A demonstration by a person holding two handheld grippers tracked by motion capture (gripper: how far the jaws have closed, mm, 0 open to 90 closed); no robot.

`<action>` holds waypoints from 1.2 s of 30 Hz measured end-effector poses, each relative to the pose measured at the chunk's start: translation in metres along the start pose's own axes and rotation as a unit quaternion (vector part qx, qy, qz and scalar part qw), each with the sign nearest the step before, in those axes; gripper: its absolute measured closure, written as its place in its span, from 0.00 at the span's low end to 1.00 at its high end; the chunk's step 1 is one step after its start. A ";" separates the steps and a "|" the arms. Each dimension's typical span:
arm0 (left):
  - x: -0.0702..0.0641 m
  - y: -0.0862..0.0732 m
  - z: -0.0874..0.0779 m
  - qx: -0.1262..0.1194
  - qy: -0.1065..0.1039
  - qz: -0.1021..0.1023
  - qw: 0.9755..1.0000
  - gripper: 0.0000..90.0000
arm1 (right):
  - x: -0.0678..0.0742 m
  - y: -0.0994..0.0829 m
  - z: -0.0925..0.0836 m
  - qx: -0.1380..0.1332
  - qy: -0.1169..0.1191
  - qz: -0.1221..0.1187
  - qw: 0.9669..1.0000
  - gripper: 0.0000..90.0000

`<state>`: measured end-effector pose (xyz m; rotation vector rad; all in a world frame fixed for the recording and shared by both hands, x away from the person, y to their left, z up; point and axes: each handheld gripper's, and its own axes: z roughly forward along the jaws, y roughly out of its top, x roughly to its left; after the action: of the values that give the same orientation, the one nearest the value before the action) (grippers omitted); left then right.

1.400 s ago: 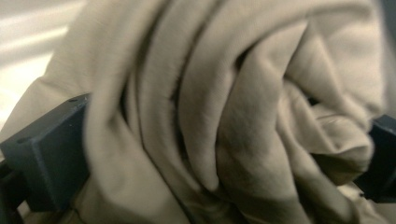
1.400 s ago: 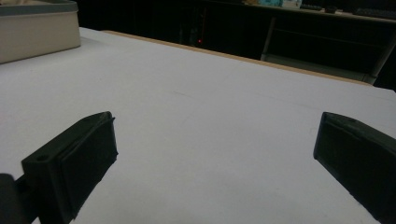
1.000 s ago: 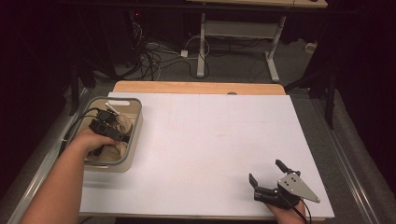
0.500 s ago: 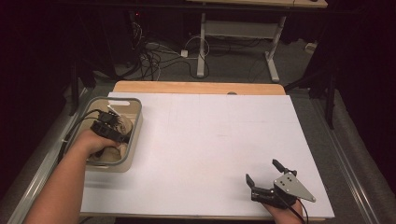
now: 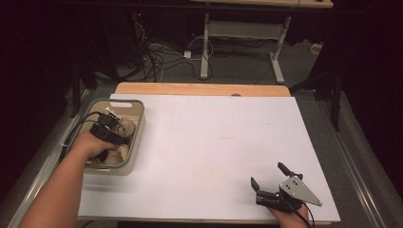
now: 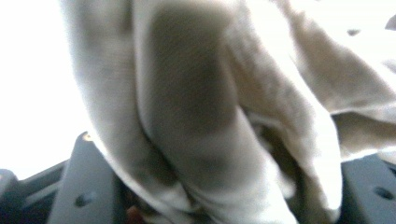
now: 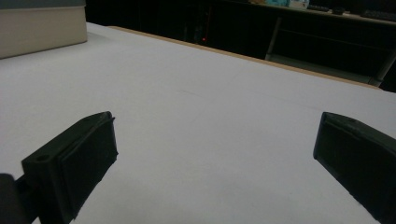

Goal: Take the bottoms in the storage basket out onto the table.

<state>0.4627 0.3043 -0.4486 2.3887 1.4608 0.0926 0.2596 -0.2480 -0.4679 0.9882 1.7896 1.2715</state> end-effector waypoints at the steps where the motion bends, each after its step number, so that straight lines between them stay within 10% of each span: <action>1: 0.000 -0.001 -0.001 -0.003 -0.002 0.001 1.000 0.48 | 0.000 0.000 0.000 0.000 0.000 0.000 1.000 0.00; 27: -0.004 -0.007 -0.015 -0.028 -0.009 0.032 0.999 0.61 | 0.001 0.006 0.009 -0.012 0.008 -0.001 1.000 0.01; 36: -0.009 0.000 -0.021 0.007 0.017 0.028 0.999 0.61 | -0.003 0.007 0.010 -0.014 0.010 0.002 1.000 0.01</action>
<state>0.4539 0.3019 -0.4281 2.4519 1.4130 0.1385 0.2708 -0.2455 -0.4637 0.9684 1.7813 1.3091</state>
